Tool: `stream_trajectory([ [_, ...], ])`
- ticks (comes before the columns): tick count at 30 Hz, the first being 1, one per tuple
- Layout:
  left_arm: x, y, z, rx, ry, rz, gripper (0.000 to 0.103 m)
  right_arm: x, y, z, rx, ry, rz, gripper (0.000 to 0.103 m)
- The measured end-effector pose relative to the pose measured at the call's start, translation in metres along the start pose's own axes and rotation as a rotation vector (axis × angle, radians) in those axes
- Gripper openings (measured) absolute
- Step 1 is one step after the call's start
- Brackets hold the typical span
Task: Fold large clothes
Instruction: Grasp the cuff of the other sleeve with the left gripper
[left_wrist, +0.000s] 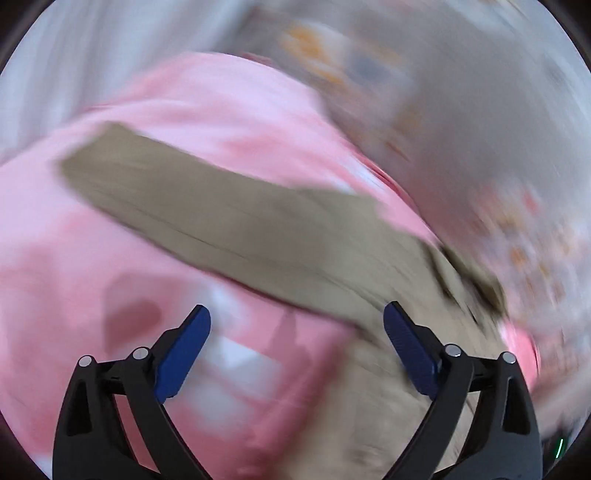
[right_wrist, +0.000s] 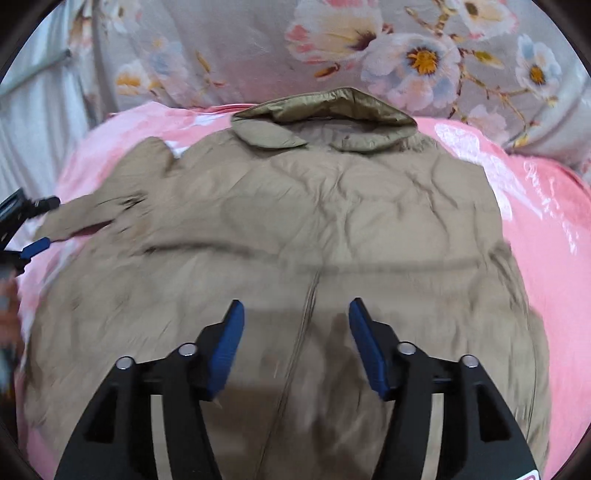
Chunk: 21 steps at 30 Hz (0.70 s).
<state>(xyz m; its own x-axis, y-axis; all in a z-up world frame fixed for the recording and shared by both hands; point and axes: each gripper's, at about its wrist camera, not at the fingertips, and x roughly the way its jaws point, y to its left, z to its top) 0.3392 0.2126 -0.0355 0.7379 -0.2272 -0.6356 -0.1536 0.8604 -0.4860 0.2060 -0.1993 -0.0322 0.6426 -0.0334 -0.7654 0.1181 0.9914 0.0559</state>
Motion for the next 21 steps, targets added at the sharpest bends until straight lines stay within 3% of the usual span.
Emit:
stream_trajectory([
  [4, -0.003, 0.097, 0.048, -0.221, -0.023, 0.134, 0.090, -0.011, 0.003, -0.031, 0.025, 0.003, 0.006, 0.059],
  [7, 0.002, 0.148, 0.070, -0.339, -0.038, 0.178, 0.078, -0.013, 0.006, -0.042, 0.021, -0.026, -0.020, 0.061],
  [13, 0.030, 0.161, 0.081, -0.372, 0.023, 0.124, 0.054, -0.011, 0.003, -0.049, 0.052, -0.045, -0.035, 0.065],
  [14, 0.035, 0.157, 0.083, -0.359, 0.028, 0.118, 0.040, -0.011, 0.003, -0.050, 0.054, -0.047, -0.036, 0.066],
  [17, 0.039, 0.149, 0.090, -0.317, 0.043, 0.111, 0.012, -0.012, 0.004, -0.051, 0.054, -0.054, -0.048, 0.067],
  [19, 0.035, 0.139, 0.094, -0.272, 0.024, 0.108, 0.004, -0.013, 0.005, -0.052, 0.048, -0.061, -0.061, 0.067],
  [21, 0.024, 0.121, 0.103, -0.201, -0.012, 0.098, 0.002, -0.015, 0.006, -0.052, 0.043, -0.071, -0.075, 0.067],
])
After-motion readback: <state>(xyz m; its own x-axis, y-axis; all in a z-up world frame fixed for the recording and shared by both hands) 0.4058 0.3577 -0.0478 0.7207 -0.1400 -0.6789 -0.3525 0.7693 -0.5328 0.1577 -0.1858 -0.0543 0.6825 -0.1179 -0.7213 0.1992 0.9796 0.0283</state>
